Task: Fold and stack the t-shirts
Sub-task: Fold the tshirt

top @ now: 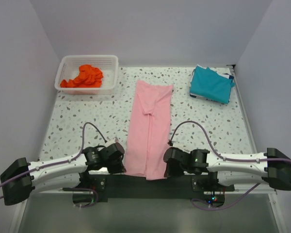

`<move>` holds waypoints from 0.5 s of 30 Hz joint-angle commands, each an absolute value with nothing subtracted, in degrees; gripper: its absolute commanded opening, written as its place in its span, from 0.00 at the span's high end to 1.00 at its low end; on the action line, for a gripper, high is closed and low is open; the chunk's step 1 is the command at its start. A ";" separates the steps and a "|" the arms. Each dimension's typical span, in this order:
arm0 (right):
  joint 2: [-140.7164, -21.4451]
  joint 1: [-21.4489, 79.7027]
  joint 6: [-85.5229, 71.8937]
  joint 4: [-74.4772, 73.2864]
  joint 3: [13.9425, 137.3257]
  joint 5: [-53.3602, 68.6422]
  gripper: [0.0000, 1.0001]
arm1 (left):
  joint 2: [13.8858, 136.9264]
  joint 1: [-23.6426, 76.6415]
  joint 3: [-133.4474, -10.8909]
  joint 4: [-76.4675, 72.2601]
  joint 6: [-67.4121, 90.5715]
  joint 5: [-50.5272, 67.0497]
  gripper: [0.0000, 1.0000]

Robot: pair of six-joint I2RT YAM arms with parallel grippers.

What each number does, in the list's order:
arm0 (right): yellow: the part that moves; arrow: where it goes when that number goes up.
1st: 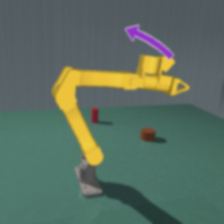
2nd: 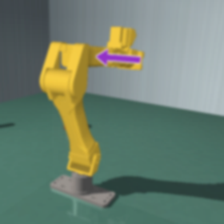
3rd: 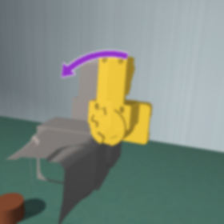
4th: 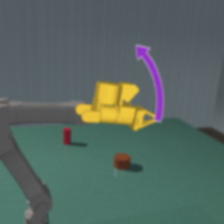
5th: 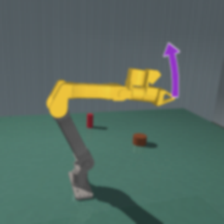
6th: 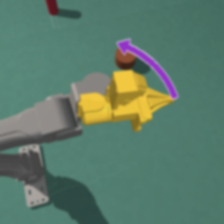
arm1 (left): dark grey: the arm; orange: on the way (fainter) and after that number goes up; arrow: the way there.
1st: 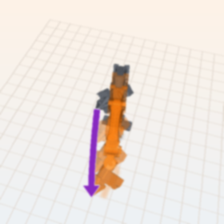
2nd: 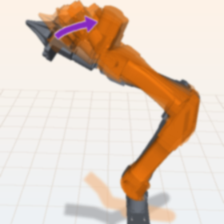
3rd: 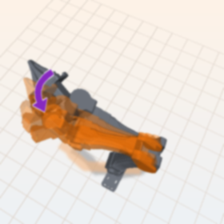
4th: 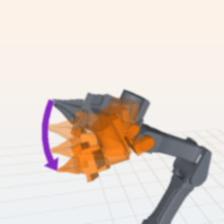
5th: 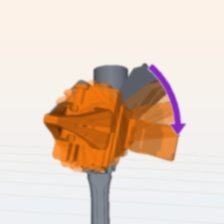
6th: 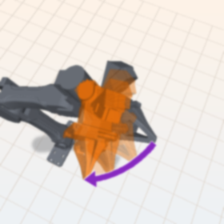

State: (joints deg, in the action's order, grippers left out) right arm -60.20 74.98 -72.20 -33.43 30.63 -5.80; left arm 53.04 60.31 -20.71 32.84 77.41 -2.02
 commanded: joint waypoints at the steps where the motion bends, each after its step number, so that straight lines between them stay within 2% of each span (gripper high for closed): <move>1: -59.59 75.24 -73.22 -35.07 30.49 -5.01 1.00 | 53.00 60.64 -21.53 33.93 77.17 -2.46 1.00; 7: -61.61 74.62 -69.53 -39.62 36.64 -9.75 1.00 | 54.67 60.73 -26.89 34.97 74.62 -5.79 1.00; 10: -60.39 71.73 -66.63 -42.01 38.84 -12.57 1.00 | 55.11 60.64 -30.22 35.42 72.95 -8.25 1.00; 15: -57.48 64.43 -59.87 -37.98 40.07 -10.81 1.00 | 58.97 60.56 -36.29 35.33 69.18 -12.64 1.00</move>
